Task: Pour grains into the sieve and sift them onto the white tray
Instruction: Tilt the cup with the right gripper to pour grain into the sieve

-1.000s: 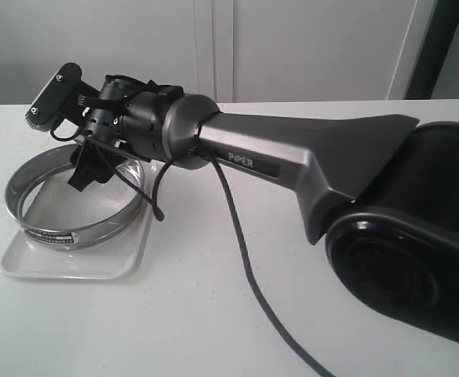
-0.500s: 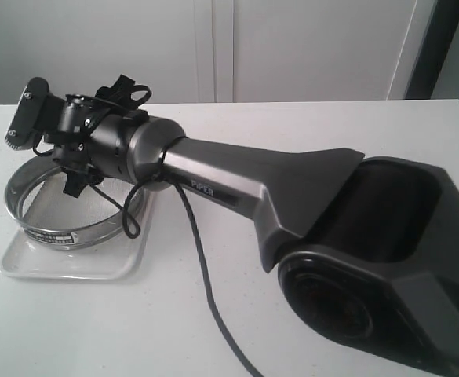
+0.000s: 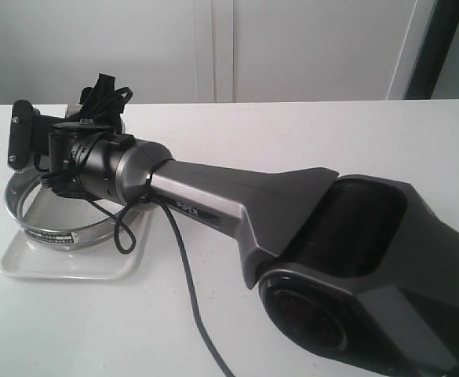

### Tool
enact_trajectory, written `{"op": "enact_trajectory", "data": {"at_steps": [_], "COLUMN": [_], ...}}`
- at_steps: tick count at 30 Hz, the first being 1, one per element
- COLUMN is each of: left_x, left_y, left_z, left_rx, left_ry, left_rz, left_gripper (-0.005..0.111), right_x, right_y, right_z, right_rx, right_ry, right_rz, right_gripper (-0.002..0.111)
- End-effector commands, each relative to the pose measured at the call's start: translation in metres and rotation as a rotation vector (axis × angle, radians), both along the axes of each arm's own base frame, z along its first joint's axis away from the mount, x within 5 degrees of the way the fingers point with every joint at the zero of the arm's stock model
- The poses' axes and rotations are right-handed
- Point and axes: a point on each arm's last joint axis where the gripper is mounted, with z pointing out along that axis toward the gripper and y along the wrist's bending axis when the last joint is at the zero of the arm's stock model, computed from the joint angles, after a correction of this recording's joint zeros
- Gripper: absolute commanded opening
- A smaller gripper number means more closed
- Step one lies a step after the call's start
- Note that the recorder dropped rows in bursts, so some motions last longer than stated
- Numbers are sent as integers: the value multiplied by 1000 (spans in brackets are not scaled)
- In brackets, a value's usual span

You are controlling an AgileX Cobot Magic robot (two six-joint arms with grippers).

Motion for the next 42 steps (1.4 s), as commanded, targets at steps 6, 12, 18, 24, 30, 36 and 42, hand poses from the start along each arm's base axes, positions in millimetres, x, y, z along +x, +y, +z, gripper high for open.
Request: {"op": "enact_trajectory", "data": {"at_steps": [6,12,18,24,30,36,42], "left_x": [-1,-1,-1,-1,-1,-1,-1], "left_y": [0,0,0,0,0,0,0], "left_z": [-3,-3,-3,-3,-3,-3,-3], "left_rx": [-10,-10,-10,-10,-10,-10,-10], "left_ry": [12,12,12,12,12,12,12], "left_rz": [4,4,4,4,4,4,4], "left_gripper": [0,0,0,0,0,0,0], "right_x": [4,4,6,7,9,11,12], "right_y": [7,15,15,12,7,3,-1], "right_z": [-9,-16,-14,-15,-14,-14,-14], "right_rx": [-146,-204,-244,-269,-363,-385,-398], "right_ry": [-131,-208,-248,-249,-279,-274,-264], "right_rz": [95,206,232,204,177,125,81], "right_gripper": [0,0,0,0,0,0,0]}}
